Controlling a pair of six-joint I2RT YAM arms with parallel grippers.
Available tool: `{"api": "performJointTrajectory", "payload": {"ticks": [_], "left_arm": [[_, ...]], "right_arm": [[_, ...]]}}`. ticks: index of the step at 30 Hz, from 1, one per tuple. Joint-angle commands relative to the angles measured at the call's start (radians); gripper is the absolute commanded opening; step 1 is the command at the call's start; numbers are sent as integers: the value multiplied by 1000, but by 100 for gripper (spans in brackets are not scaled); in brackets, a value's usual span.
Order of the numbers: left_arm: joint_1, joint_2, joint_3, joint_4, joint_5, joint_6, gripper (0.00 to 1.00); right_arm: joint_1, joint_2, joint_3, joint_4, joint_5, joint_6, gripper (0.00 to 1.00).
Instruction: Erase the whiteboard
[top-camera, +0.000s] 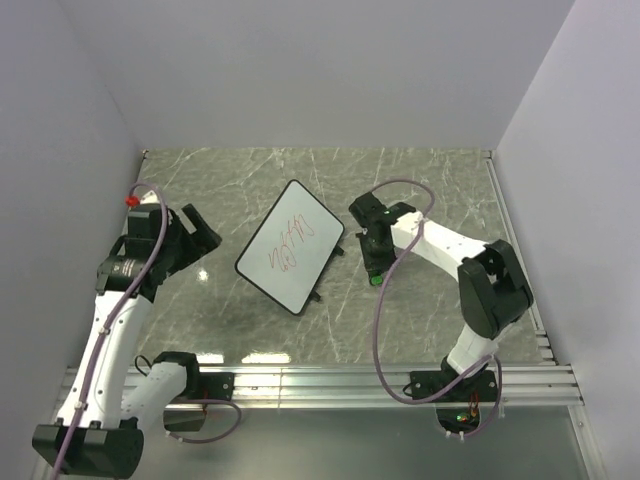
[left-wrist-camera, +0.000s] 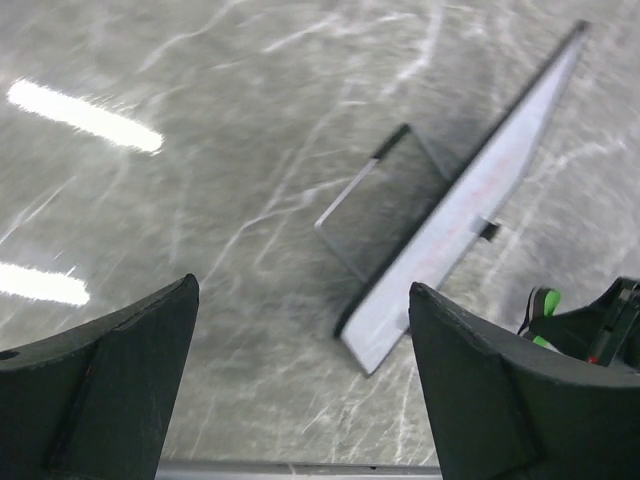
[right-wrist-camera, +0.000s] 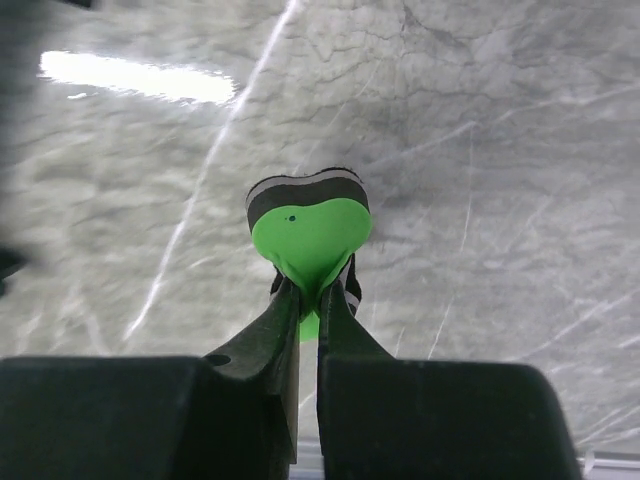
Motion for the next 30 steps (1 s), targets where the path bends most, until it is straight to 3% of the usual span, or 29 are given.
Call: {"api": "performJointTrajectory", "payload": {"ticks": [1, 6, 10, 16, 20, 23, 30], "left_arm": [[-17, 60, 49, 152, 119, 84, 90], [-26, 222, 81, 287, 255, 169, 86], [-26, 399, 135, 363, 457, 221, 79], [-26, 570, 184, 429, 584, 262, 74], [-32, 636, 198, 455, 642, 247, 55], [-55, 662, 195, 461, 648, 246, 47], [-98, 687, 178, 453, 636, 250, 41]], "right_arm": [[8, -108, 73, -64, -24, 32, 0], [8, -230, 84, -107, -75, 84, 0], [8, -334, 64, -130, -97, 117, 0], [9, -419, 15, -127, -121, 167, 0], [11, -411, 8, -111, -137, 194, 0], [12, -376, 48, -88, -156, 209, 0], [37, -212, 217, -64, -187, 225, 0]]}}
